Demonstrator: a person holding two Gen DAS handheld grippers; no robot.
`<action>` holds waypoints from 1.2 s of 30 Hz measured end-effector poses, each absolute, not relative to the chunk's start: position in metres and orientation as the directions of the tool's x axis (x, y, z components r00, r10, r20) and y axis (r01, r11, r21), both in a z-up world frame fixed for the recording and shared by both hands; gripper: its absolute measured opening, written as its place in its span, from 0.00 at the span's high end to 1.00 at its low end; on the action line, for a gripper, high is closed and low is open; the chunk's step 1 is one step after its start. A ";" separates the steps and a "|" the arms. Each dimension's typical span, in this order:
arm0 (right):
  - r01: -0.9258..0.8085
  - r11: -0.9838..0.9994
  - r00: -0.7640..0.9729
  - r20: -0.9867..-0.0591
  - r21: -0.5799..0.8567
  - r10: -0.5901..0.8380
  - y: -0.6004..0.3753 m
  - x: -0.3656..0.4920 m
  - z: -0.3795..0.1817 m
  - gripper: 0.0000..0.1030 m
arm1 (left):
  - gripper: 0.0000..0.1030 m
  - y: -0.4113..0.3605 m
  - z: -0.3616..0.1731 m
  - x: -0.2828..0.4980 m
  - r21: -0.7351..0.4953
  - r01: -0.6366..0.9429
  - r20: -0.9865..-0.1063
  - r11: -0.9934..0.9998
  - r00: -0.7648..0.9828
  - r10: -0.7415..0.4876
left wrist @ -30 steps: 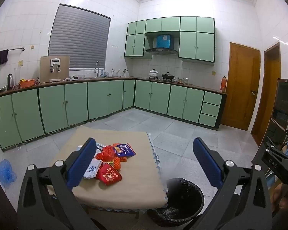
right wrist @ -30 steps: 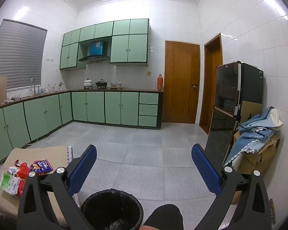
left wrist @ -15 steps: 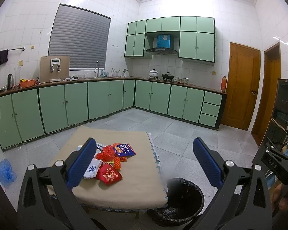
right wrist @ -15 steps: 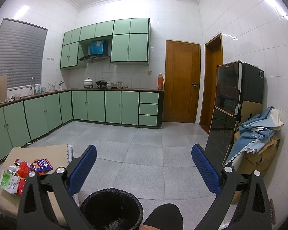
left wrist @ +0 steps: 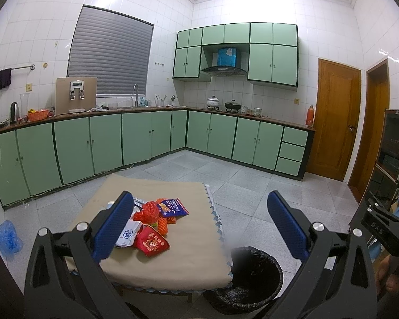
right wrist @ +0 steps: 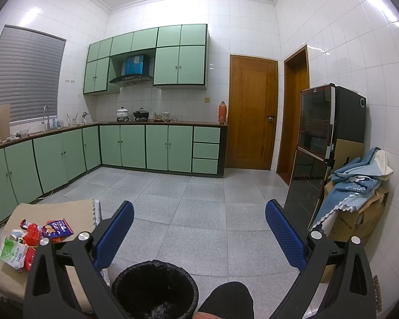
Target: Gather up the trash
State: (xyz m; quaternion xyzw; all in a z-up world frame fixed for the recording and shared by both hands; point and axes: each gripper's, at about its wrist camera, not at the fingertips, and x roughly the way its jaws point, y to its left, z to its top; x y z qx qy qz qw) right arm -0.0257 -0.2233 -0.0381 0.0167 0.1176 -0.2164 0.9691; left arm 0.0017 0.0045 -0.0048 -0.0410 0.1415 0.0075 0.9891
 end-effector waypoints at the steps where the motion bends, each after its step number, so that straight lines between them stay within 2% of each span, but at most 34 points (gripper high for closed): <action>1: 0.423 0.906 0.879 -0.235 -0.020 -0.415 -0.223 -0.026 -0.038 0.06 | 0.05 0.004 -0.005 0.002 -0.078 -0.026 -0.281 0.997 0.960 0.003; 36: 0.398 0.916 0.888 -0.232 -0.044 -0.397 -0.212 -0.021 -0.038 0.06 | 0.05 0.009 -0.007 0.009 -0.092 -0.033 -0.294 0.995 0.956 0.004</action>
